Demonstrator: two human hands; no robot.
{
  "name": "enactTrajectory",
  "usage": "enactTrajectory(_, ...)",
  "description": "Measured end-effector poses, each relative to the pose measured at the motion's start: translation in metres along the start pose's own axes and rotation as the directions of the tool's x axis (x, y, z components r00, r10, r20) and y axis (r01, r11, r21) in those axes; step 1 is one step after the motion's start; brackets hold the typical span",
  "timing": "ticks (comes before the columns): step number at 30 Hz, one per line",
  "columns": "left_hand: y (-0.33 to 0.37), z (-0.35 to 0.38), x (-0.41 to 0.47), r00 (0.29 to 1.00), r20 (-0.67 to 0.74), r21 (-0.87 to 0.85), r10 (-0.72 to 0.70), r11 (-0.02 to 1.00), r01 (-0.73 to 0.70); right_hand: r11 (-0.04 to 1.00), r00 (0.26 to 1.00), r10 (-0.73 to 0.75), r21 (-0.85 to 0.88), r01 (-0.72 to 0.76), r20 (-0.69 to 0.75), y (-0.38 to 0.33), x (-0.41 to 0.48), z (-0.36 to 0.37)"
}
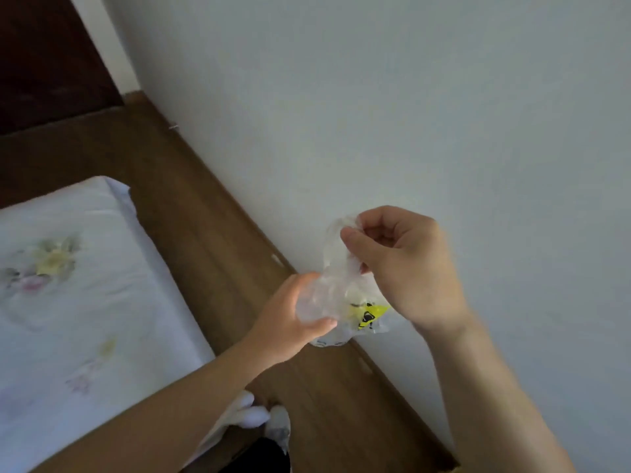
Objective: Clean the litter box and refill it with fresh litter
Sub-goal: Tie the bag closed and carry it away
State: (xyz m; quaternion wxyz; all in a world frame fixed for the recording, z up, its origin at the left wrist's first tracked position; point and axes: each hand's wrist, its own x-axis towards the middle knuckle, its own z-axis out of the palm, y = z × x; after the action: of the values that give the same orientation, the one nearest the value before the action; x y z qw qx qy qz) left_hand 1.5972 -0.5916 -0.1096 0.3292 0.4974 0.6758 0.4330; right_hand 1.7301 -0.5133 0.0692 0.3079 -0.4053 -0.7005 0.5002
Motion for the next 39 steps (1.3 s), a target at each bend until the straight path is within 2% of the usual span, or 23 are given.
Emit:
enactTrajectory(4, -0.029, -0.072, 0.037, 0.961, -0.230, 0.001, -0.153, 0.988, 0.157, 0.999, 0.978, -0.038, -0.006, 0.040, 0.206, -0.018, 0.076, 0.071)
enactTrajectory(6, -0.041, -0.105, 0.054, 0.923, -0.307, -0.065, -0.234, 0.972, 0.225, 0.997, 0.957, -0.066, -0.011, 0.072, 0.283, -0.028, 0.112, 0.103)
enactTrajectory(9, -0.041, -0.148, 0.079, 0.868, -0.385, -0.204, -0.313, 0.946, 0.250, 0.994, 0.921, -0.106, 0.006, 0.112, 0.375, -0.046, 0.164, 0.145)
enactTrajectory(15, -0.049, -0.208, 0.143, 0.753, -0.549, -0.225, -0.364, 0.931, 0.286, 0.981, 0.801, -0.176, 0.036, 0.189, 0.572, -0.060, 0.266, 0.216)
enactTrajectory(18, -0.074, -0.232, 0.173, 0.661, -0.613, -0.269, -0.433, 0.901, 0.341, 0.978, 0.732, -0.195, 0.071, 0.198, 0.652, -0.064, 0.315, 0.251)
enactTrajectory(22, -0.099, -0.272, 0.205, 0.527, -0.714, -0.300, -0.461, 0.882, 0.364, 0.977, 0.656, -0.210, 0.123, 0.177, 0.725, -0.082, 0.371, 0.299)
enactTrajectory(26, -0.123, -0.330, 0.236, 0.456, -0.749, -0.320, -0.481, 0.865, 0.386, 0.974, 0.585, -0.219, 0.135, 0.184, 0.781, -0.107, 0.423, 0.359)
enactTrajectory(32, -0.187, -0.444, 0.287, 0.363, -0.807, -0.339, -0.466, 0.868, 0.361, 0.956, 0.530, -0.271, 0.163, 0.242, 0.804, -0.135, 0.506, 0.487)
enactTrajectory(37, -0.235, -0.560, 0.328, 0.350, -0.817, -0.331, -0.459, 0.869, 0.368, 0.963, 0.490, -0.247, 0.156, 0.219, 0.836, -0.167, 0.576, 0.595)
enactTrajectory(39, -0.249, -0.605, 0.344, 0.324, -0.823, -0.337, -0.467, 0.859, 0.385, 0.969, 0.479, -0.232, 0.161, 0.185, 0.847, -0.183, 0.607, 0.635)
